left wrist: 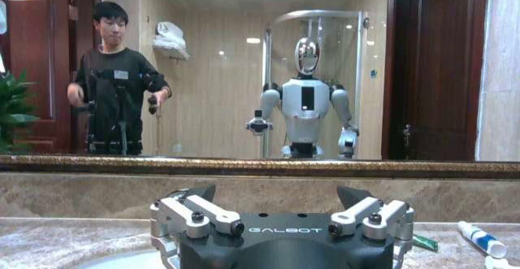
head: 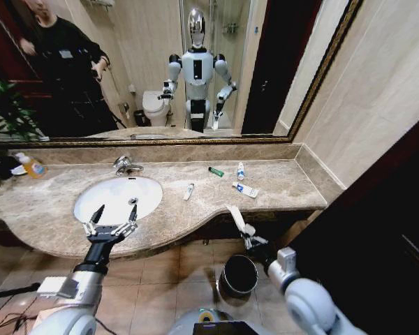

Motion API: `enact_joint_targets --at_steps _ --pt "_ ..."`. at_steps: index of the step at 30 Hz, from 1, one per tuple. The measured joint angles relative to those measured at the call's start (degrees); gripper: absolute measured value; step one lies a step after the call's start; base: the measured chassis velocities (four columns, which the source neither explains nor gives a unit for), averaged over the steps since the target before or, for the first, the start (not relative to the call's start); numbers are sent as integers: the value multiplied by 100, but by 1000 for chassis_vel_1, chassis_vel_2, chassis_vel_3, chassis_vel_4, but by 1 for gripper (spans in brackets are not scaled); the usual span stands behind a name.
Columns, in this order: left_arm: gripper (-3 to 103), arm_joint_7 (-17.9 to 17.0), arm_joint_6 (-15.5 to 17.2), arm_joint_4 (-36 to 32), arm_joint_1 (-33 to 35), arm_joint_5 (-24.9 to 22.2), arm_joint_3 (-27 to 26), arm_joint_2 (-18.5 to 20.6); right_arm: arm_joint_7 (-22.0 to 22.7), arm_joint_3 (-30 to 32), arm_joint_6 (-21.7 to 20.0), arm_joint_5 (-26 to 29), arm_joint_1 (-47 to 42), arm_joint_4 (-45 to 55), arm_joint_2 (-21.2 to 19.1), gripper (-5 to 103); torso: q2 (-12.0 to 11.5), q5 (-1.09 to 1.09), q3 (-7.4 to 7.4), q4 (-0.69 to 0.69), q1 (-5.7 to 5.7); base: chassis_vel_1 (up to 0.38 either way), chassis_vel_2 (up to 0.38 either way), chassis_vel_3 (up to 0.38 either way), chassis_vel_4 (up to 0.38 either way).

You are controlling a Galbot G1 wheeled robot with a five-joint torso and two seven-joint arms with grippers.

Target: Pick up the trash from the sink and place it in the trash bin.

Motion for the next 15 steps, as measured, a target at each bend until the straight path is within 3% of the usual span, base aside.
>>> enact_joint_targets --at_steps 15 --pt "100 0 0 0 0 0 0 0 -527 -93 731 -872 839 -2286 507 0 0 1 0 2 1 0 0 0 0"
